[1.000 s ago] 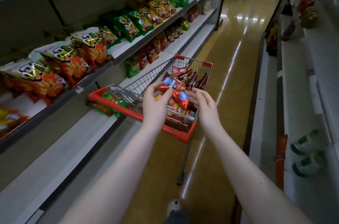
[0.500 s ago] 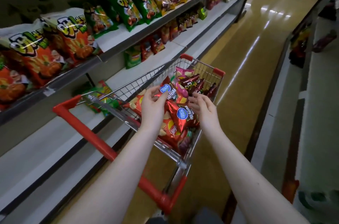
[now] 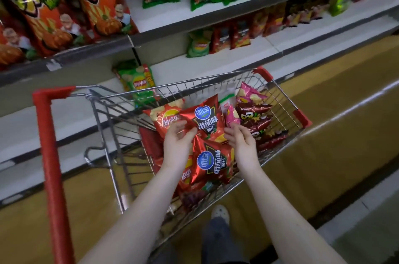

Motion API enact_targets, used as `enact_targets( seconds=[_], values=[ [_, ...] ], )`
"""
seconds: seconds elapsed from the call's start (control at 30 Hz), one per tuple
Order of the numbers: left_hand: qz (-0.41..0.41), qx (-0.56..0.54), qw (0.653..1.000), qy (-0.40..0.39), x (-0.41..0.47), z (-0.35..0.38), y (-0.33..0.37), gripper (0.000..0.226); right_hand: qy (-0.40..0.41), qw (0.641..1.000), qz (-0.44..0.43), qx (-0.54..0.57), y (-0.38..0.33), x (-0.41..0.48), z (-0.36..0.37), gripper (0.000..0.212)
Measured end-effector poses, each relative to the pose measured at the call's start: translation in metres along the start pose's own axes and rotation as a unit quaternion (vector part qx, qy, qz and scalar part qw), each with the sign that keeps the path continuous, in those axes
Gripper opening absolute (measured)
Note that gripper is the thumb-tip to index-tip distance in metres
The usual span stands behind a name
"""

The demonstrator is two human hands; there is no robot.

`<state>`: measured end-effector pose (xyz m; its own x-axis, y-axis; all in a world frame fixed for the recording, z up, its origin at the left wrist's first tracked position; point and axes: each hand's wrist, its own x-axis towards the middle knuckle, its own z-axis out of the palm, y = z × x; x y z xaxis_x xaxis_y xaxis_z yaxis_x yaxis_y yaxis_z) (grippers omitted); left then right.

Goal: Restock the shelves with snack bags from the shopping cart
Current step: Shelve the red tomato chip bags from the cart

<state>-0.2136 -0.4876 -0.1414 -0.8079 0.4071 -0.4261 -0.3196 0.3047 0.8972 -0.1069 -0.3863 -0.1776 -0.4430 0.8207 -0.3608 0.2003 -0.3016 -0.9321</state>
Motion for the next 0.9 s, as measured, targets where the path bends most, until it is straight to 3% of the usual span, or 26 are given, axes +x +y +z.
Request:
enact_targets(
  seconds=[0.2,0.63,0.9],
  values=[
    [-0.03,0.021,0.999,0.033,0.008,0.022,-0.029,0.037,-0.06,0.997,0.039,-0.036,0.026,0.038,-0.011,0.026],
    [-0.162,0.23,0.959,-0.019,0.036,0.028,-0.126,0.102,-0.044,0.992,0.055,-0.101,0.067,0.101,-0.006,0.019],
    [-0.099,0.247,0.963,-0.038,0.041,0.031,-0.139,0.095,-0.045,0.988,0.037,-0.141,0.077,0.125,-0.006,0.029]
  ],
)
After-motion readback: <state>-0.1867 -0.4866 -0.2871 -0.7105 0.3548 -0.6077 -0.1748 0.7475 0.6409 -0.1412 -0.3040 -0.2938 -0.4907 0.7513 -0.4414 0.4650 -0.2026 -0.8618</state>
